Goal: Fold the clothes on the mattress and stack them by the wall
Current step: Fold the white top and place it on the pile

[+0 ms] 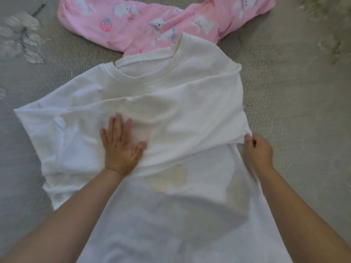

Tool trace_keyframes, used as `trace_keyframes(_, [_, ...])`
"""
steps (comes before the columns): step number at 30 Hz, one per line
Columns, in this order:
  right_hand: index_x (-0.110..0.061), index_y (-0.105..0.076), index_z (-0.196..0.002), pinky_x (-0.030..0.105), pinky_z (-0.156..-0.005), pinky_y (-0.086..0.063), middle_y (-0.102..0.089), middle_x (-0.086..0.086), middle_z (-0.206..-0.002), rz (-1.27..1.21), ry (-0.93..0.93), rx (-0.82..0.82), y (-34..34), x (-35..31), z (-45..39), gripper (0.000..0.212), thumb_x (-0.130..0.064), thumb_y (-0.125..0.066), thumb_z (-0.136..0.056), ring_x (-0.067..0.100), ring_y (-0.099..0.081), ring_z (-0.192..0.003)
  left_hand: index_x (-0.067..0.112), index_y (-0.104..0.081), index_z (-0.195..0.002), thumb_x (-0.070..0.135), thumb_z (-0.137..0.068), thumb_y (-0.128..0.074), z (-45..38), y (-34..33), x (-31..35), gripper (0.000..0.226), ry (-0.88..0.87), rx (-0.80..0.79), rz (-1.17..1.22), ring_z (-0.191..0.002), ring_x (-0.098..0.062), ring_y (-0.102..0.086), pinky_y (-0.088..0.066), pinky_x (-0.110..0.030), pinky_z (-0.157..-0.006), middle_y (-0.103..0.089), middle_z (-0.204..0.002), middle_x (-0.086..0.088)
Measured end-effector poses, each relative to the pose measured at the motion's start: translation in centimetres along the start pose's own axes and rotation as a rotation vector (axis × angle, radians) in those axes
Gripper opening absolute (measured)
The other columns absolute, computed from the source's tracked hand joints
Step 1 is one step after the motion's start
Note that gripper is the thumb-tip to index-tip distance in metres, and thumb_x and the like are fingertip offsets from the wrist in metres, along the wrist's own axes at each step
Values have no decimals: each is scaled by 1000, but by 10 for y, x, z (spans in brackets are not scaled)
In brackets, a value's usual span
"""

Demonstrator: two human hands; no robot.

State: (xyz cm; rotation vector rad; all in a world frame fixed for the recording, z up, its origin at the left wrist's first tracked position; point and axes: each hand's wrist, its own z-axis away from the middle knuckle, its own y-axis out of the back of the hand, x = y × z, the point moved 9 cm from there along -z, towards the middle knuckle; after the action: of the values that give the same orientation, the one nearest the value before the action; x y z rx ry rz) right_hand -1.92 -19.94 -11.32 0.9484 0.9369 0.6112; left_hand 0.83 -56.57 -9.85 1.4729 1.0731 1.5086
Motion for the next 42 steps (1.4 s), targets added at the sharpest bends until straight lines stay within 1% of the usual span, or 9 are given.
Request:
trace_keyframes(4, [7,-55,-106,42,-90,-30,-52,28,-114,252,56,37,-2,-1,-6,31,-19,-42,-95,38,-43,-111,-6,-46,-128,64,-88,-9,56,-15,9,89,-39,-217,-19,-123,-57,-31,-24,-70,-93,-33,-134,-39])
trace_keyframes(9, [1,-42,-129,43,-101,-25,-39,23,-136,267,156,58,-5,-1,27,40,-17,-43,-93,34,-34,-126,-6,-35,-134,49,-79,-29,98,-18,-2,78,113,-260,-30,-130,-53,-24,-19,-63,-103,-25,-141,-35])
trace_keyframes(14, [4,-52,-118,56,-98,-32,-53,31,-123,322,734,24,-11,12,141,49,-35,-38,-92,48,-49,-116,-13,-38,-125,49,-93,-25,169,-33,22,71,-33,-220,-107,-114,-57,-42,-30,-70,-88,-45,-123,-41])
trace_keyframes(17, [-10,-40,-124,49,-103,-19,-55,22,-126,392,1005,-197,-26,54,220,57,-55,-25,-93,34,-38,-123,-4,-32,-123,54,-94,-9,238,-49,47,69,-192,-250,-81,-140,-31,-18,-21,-55,-106,-45,-127,-34])
trace_keyframes(22, [-15,-36,-129,50,-107,-3,-50,16,-134,738,1212,-488,-54,130,299,105,-59,-81,-45,30,-29,-127,-2,-29,-126,56,-94,-7,328,-57,63,70,-244,-329,-132,-141,-13,15,4,-40,-112,5,-155,-8])
trace_keyframes(25, [-13,-34,-129,47,-111,3,-31,17,-146,803,1170,-452,-55,138,299,108,-51,-85,-43,29,-14,-140,-2,-28,-130,61,-91,-5,367,-62,73,78,-346,-342,-218,-142,-24,3,-2,-45,-111,-35,-141,-21])
trace_keyframes(30, [-5,-40,-126,41,-109,-14,-59,17,-124,724,1282,-270,-37,130,311,67,-44,-63,-77,38,-58,-110,-1,-35,-125,58,-74,-37,399,-58,67,78,-292,-289,-377,-115,-38,-54,-43,-54,-91,-57,-123,-23])
trace_keyframes(34, [4,-64,-109,50,-80,-51,-64,20,-114,700,1181,-257,-33,119,306,71,-7,-89,-44,39,-63,-99,2,-36,-125,55,-74,-34,399,-55,65,74,-233,-227,-375,-111,-34,-58,-43,-48,-93,-58,-123,-19])
trace_keyframes(42, [9,-64,-106,60,-71,-48,-63,25,-113,809,1224,-230,-42,116,314,76,-4,-90,-36,41,-62,-99,-3,-45,-125,67,-65,-59,401,-63,67,93,-50,-227,-318,-112,-37,-56,-41,-63,-86,-56,-124,-23])
